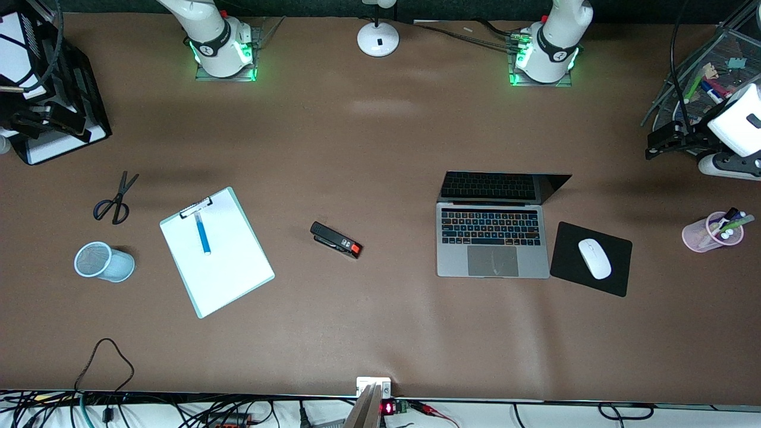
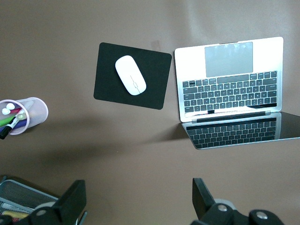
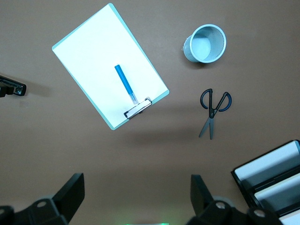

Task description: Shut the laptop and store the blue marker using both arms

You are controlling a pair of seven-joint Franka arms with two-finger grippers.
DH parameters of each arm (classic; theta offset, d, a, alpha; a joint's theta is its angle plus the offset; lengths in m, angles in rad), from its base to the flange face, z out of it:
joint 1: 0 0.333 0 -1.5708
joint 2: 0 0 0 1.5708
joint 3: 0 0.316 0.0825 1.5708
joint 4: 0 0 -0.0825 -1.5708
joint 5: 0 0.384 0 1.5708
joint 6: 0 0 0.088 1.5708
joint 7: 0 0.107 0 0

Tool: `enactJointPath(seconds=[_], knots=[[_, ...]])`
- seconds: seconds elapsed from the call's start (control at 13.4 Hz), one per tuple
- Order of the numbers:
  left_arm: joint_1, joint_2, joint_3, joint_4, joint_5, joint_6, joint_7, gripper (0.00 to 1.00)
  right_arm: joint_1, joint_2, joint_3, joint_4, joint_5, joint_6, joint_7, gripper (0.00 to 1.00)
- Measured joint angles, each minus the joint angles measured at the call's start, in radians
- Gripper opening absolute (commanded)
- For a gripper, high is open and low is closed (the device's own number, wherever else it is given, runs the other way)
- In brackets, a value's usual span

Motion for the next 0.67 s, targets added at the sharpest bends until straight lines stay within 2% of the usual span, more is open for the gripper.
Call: enactJointPath(seconds=[0.45, 0.67], knots=[[0.000, 0.000, 0.000, 0.000, 0.000, 0.000, 0.000, 1.00, 0.001, 0.001, 0.003, -0.001, 0.000, -0.001, -0.002, 1.00], [0.000, 0.000, 0.000, 0.000, 0.000, 0.000, 0.000, 1.00, 0.012, 0.035, 0.013, -0.002, 0.000, 0.005, -0.003, 1.00]])
